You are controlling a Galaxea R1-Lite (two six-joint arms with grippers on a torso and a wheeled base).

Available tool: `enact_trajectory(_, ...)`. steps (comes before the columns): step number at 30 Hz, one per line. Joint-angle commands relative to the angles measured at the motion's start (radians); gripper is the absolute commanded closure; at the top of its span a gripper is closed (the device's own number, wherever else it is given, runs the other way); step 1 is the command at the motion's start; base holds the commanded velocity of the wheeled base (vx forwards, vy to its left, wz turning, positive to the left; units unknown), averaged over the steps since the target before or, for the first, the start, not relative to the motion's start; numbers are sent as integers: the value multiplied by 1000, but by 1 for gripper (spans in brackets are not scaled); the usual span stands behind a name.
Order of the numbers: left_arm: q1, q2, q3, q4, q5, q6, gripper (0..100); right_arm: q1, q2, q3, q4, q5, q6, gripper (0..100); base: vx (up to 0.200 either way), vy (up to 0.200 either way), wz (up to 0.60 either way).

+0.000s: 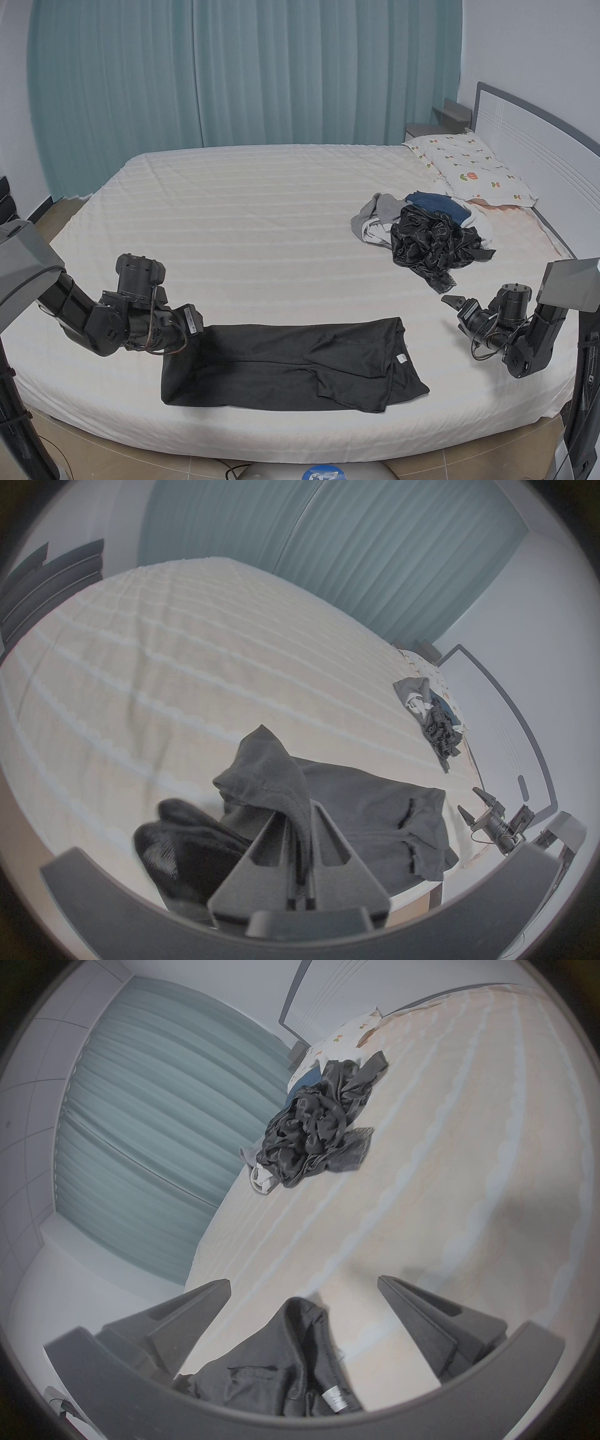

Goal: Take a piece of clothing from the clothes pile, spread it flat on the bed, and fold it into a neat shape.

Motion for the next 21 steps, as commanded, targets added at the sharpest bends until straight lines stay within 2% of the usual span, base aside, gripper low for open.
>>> enact_trajectory(1, -83, -3, -92, 88, 26, -24, 100, 0, -1, 1, 0, 0, -1, 0, 0, -200, 0)
enact_trajectory(21, -241, 154, -391, 260, 89, -153, 100, 2, -1, 2, 0, 0, -1, 0, 0, -200, 0)
